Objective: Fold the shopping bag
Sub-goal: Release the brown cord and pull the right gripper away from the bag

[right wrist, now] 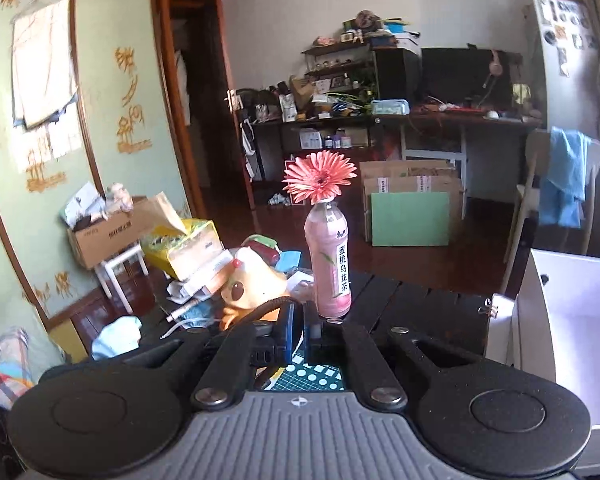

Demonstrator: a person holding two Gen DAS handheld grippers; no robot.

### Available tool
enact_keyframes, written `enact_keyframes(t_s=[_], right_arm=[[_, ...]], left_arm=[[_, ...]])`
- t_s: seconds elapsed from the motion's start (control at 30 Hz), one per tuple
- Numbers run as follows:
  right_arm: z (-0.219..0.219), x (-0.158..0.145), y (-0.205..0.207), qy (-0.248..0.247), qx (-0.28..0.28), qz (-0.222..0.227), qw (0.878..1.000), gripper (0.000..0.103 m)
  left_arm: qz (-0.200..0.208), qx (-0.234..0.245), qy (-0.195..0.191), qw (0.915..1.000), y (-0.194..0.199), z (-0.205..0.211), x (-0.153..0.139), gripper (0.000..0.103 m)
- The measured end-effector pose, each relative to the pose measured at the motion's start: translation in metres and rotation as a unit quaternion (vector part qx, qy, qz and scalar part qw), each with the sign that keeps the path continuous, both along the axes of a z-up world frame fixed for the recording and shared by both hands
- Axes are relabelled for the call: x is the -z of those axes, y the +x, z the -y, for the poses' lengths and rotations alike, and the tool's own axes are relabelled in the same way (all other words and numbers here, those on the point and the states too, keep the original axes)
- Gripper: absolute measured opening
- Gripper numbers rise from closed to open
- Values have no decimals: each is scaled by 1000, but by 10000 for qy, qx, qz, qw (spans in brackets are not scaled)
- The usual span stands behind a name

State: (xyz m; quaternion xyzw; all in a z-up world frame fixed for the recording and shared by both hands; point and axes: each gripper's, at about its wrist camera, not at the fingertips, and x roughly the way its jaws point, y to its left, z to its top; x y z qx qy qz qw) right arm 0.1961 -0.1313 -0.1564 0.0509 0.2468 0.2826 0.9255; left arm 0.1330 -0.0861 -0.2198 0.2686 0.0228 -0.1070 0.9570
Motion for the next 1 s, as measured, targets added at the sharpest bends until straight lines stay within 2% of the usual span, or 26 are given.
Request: enact_keyframes(t_s=[0.13, 0.23, 0.3, 0.37, 0.43, 0.53, 0.67, 0.73, 0.83, 0.9, 1.0], right_arm=[[8, 3, 5, 159, 102, -58, 9998, 4], [18, 9, 15, 417, 159, -312, 9985, 3], [24, 16, 22, 707, 87, -634, 9954, 3], [32, 26, 33, 1107, -113, -1050, 9882, 3], [40, 40, 46, 1529, -283, -1572, 9753, 3], [45, 61, 60, 2053, -459, -2247, 9514, 4], [43, 83, 69, 2503, -601, -2807, 9246, 4], [31, 81, 65, 2358, -678, -2796, 9282, 3], [16, 76, 57, 1983, -738, -2609, 9419, 3], [24, 77, 55, 2073, -698, -2573, 9412, 7], [35, 77, 53, 2209, -637, -2520, 9400, 12]], left_arm=[[55, 54, 2, 10000, -4, 2, 1, 8], [95, 115, -21, 9999, -6, 3, -1, 7], [110, 167, -44, 9998, -7, 4, -3, 7], [91, 250, -60, 9996, -9, 3, -3, 7], [36, 228, -229, 9995, -9, 0, -6, 8], [-305, 203, -787, 9962, -1, -11, -17, 8], [-1057, 36, -1852, 9770, 21, -39, -30, 8], [-1369, -6, -2284, 9639, 29, -52, -32, 9], [-1776, 17, -2831, 9425, 39, -70, -33, 9], [-2039, 127, -3137, 9273, 44, -83, -34, 9], [-2532, 601, -3659, 8936, 51, -103, -33, 9]])
